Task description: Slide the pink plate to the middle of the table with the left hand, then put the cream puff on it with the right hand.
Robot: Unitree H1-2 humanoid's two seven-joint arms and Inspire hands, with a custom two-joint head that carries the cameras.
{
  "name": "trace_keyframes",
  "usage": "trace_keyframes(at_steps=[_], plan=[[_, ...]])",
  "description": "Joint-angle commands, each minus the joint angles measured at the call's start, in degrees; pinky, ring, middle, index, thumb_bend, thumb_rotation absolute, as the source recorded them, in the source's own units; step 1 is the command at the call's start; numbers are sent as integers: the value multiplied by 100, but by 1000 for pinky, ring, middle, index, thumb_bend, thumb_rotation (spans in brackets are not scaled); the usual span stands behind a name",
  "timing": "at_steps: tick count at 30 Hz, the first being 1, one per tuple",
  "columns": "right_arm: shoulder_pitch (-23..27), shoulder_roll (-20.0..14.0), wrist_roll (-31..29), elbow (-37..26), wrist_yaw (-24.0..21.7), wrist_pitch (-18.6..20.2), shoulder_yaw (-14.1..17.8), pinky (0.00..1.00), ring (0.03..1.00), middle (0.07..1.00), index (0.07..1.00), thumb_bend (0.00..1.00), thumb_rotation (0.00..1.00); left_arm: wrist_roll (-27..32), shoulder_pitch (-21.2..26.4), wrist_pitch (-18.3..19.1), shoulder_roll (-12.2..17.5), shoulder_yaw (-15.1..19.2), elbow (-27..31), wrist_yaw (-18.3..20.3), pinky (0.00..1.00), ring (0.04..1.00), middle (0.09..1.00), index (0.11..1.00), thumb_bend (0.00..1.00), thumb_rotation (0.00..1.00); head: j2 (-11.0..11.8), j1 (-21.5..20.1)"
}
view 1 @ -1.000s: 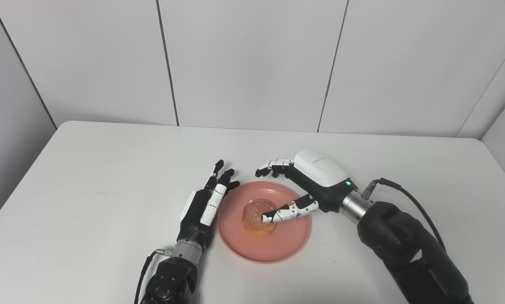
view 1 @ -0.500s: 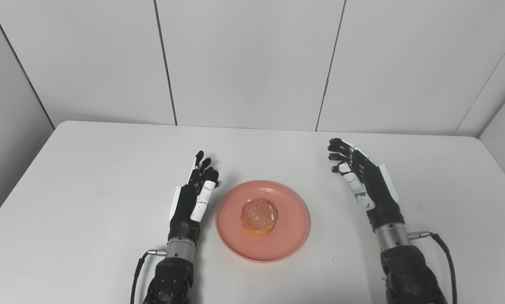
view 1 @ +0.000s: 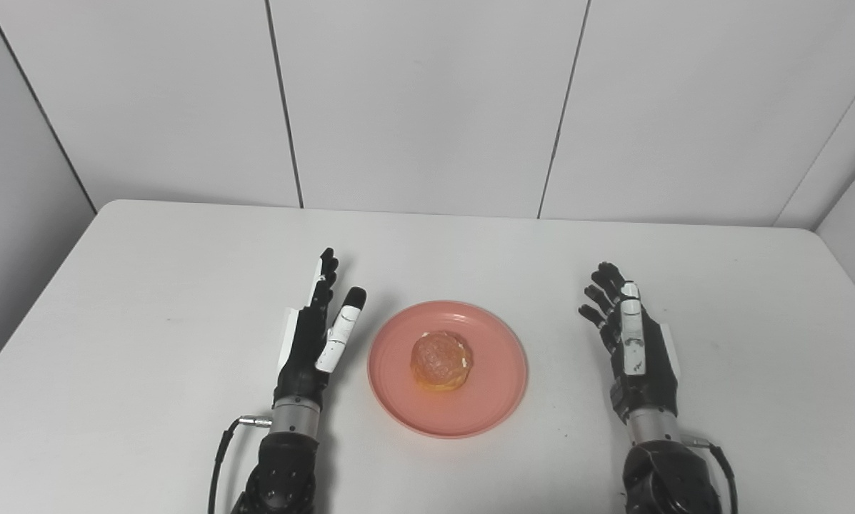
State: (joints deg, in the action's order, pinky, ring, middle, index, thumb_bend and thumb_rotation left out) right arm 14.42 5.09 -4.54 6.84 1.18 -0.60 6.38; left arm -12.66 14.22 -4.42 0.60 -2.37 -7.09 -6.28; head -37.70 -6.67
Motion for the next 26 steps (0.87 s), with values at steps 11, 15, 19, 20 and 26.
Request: trace_keyframes(at_steps=[11,15,19,20,26], plan=[[-183,45,250,-134,226,-98,-239,953,939,930,904,830,1000,615,134,400,187,165,178,475,1000,1000,1000,1000,880,994,-122,-271],[-193,5,154,-127,145,-50,-241,998,972,955,927,849,1000,814,154,254,138,211,93,478,1000,1000,1000,1000,885,1000,-148,-275],[-180,-37,37,-116,79,-69,-240,1000,977,962,932,858,1000,942,160,166,114,224,40,489,1000,1000,1000,1000,913,1000,-146,-259],[-178,-40,-6,-111,70,-77,-229,1000,976,962,932,859,1000,958,155,178,105,222,49,490,1000,1000,1000,1000,916,1000,-145,-250],[-186,-62,-53,-127,78,-41,-239,988,963,957,923,872,989,1027,126,226,89,214,112,528,1000,1000,1000,1000,900,1000,-145,-236]])
